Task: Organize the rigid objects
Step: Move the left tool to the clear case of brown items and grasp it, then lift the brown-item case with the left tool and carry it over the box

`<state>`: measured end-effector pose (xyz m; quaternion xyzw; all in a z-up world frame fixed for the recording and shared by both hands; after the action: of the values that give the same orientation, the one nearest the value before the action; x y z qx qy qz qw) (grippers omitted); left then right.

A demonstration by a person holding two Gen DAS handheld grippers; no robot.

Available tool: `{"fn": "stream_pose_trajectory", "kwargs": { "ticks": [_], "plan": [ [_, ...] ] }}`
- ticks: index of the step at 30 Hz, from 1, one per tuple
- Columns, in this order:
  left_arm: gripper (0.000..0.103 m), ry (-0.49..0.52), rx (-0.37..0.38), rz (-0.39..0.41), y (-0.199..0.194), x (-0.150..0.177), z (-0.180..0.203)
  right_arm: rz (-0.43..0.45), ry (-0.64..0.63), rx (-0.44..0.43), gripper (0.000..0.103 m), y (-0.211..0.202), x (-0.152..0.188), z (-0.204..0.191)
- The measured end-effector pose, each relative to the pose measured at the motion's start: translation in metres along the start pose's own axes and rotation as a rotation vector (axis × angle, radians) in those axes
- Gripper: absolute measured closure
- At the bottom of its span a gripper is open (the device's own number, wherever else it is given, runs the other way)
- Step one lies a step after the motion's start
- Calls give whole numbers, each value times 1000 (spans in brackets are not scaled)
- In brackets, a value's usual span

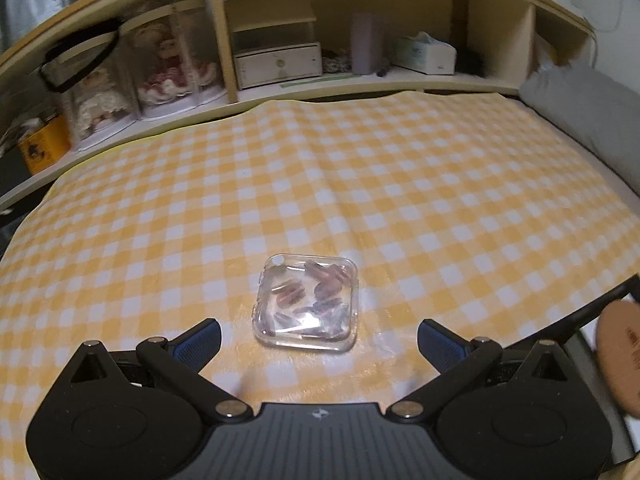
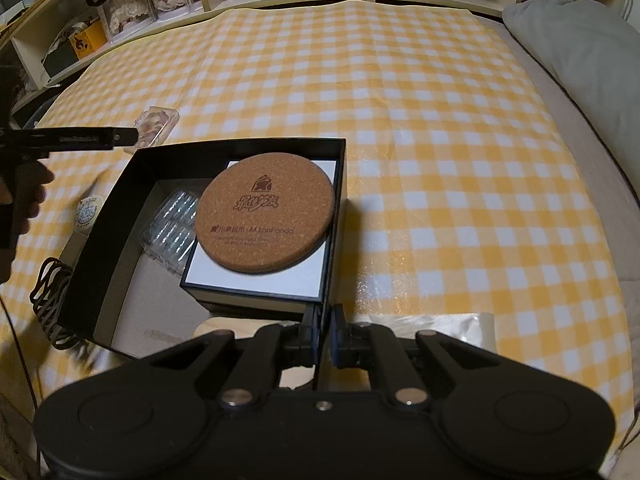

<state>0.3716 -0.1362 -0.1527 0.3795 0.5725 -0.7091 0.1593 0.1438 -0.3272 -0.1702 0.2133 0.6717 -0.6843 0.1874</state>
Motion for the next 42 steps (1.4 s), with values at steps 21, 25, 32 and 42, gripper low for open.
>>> {"fn": "stream_pose_trajectory", "kwargs": {
  "ticks": [21, 25, 32, 42],
  "plan": [
    [24, 101, 26, -61, 73, -18, -8, -3, 3, -15, 96, 0, -2, 4],
    [26, 45, 1, -79, 68, -18, -11, -1, 7, -16, 96, 0, -2, 3],
    [26, -74, -80, -51, 37, -2, -24, 5, 13, -17, 96, 0, 0, 2],
    [26, -135, -5, 21, -55, -7, 5, 9, 26, -17, 96, 0, 0, 1]
  ]
}}
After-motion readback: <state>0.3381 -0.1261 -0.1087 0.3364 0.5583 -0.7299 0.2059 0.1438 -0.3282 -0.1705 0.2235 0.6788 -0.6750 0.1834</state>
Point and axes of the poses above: each gripper's, at about its wrist camera, not at the fingertips, and y roughly the way its jaws point, z to its right, x to its underside, the point moved 7 cm from there along y, roughly the way its jaws point, and after that the axes turned 11 degrees about -y, right-handed, at the moved point
